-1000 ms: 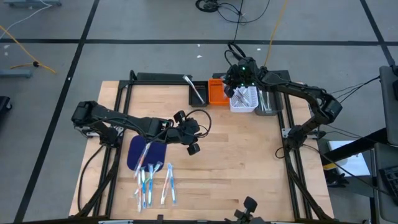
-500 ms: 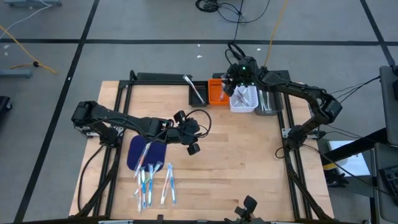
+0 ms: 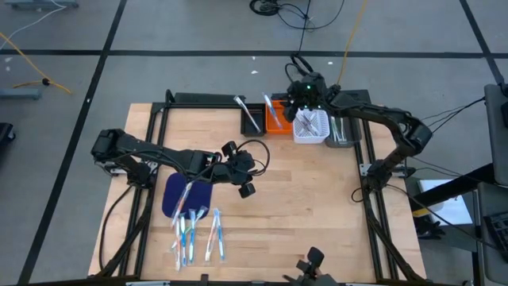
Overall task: Pick & Place Toothbrushes
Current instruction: Put the orange toothbrush into the black bin
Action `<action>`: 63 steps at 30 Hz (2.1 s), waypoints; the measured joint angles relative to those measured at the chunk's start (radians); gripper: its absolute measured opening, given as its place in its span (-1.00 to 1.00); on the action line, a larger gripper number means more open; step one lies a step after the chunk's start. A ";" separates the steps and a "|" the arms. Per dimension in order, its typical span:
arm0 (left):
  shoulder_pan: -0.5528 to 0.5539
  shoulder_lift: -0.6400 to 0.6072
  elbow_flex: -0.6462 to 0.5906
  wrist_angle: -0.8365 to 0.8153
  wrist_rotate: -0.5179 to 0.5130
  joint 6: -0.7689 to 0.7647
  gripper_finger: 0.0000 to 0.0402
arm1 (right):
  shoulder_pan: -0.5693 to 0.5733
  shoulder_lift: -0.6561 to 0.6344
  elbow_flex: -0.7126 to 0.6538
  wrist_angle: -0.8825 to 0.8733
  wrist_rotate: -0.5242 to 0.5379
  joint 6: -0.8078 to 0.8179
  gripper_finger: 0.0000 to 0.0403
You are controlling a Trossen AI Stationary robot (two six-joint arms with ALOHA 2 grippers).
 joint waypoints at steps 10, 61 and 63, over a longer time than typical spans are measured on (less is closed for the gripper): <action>-0.003 0.000 0.000 -0.172 -0.001 -0.088 -0.24 | 0.010 0.047 -0.040 0.020 -0.068 0.013 -0.24; -0.207 0.000 -0.448 -0.630 0.457 -1.278 -0.24 | 0.524 0.041 -0.046 -0.086 -0.185 0.035 -0.24; -0.207 0.000 -0.463 -0.591 0.457 -1.266 -0.24 | 0.524 0.041 -0.046 -0.086 -0.185 0.035 -0.24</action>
